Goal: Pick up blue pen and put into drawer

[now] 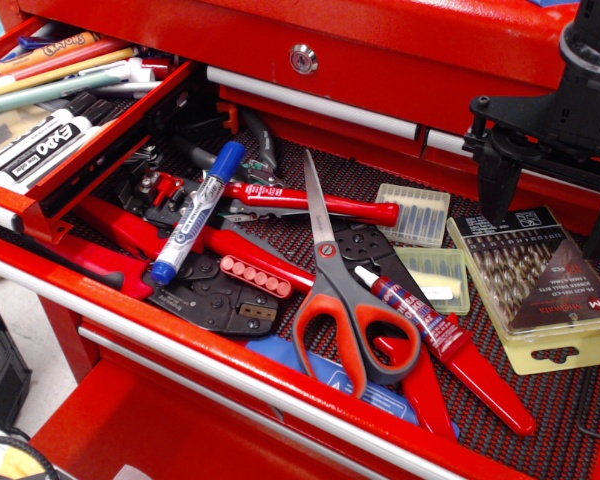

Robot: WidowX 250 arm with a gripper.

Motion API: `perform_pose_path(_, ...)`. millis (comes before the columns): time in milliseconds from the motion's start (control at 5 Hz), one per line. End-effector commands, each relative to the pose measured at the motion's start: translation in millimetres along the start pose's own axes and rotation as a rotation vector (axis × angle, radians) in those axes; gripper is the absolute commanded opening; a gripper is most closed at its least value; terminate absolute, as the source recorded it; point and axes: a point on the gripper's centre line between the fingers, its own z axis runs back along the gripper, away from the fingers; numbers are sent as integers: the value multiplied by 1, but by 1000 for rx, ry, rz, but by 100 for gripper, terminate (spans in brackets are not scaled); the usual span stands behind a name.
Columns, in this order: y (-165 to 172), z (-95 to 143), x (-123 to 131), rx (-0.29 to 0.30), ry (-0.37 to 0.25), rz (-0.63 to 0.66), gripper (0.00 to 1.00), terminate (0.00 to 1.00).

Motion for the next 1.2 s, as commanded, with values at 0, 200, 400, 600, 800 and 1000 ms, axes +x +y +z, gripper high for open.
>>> perform_pose_path(0,0,0,0,0,0,0,100,0)
perform_pose_path(200,49,24,-11,242,-1,93,100,0)
perform_pose_path(400,96,35,-23,343,0,119,100,0)
perform_pose_path(600,147,28,-34,309,32,105,100,0)
perform_pose_path(800,185,11,-35,270,-6,106,100,0)
perform_pose_path(1000,199,-4,-29,248,-29,102,100,0)
